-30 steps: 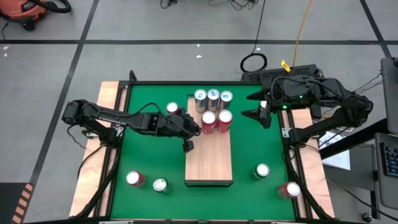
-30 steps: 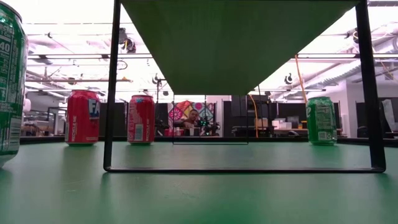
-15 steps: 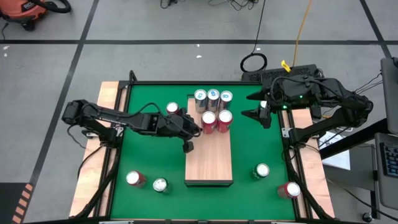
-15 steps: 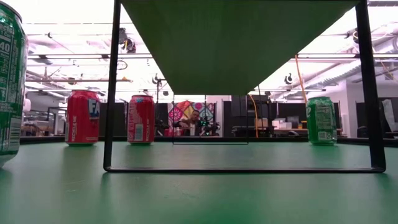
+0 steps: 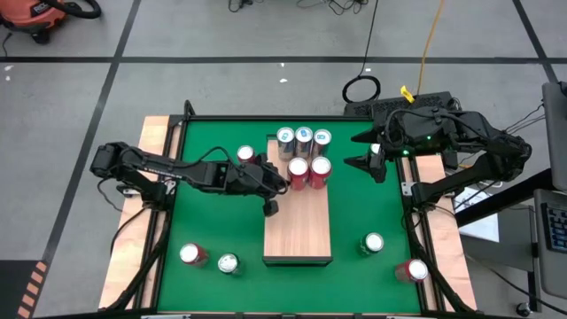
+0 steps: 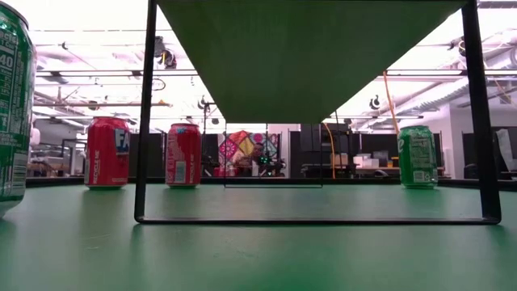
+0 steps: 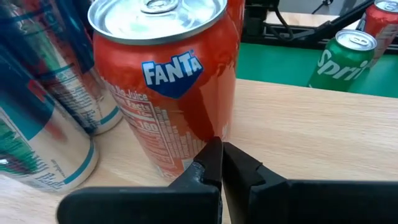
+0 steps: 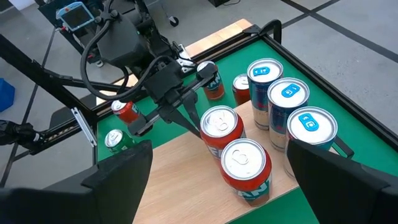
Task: Place canned beverage on shelf
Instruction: Put the orange soda can on the shelf aligned with the other orange soda can
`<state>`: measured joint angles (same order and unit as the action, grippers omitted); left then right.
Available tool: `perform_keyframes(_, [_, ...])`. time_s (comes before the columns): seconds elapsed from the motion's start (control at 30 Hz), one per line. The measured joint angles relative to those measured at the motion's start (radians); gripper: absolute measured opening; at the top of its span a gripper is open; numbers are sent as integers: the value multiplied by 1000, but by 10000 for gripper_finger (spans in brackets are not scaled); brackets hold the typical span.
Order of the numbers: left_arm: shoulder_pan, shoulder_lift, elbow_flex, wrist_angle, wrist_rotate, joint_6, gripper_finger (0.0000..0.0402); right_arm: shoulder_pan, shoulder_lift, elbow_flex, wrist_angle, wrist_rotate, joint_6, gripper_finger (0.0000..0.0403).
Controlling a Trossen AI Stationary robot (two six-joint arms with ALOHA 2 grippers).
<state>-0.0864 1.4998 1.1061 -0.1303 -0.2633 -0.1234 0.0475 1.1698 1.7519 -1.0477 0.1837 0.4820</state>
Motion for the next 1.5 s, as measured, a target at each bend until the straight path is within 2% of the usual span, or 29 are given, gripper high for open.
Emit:
perform_keyframes(0.67, [-9, -12, 0, -22, 15, -3, 10, 0, 0, 0, 0, -1, 3, 365])
perform_keyframes(0.9, [-41, -68, 0, -24, 92, -96, 10, 0, 0, 0, -2, -2, 3, 365])
perform_keyframes(1.17, [-52, -174, 1, -54, 95, -109, 10, 0, 0, 0, -4, -5, -14, 365])
perform_keyframes(1.3, [-47, -239, 19, -163, 26, -182, 10, 0, 0, 0, -4, -5, -26, 365])
perform_keyframes(1.5, [-28, -328, 44, -399, 17, -218, 10, 0, 0, 0, -4, -5, -5, 365])
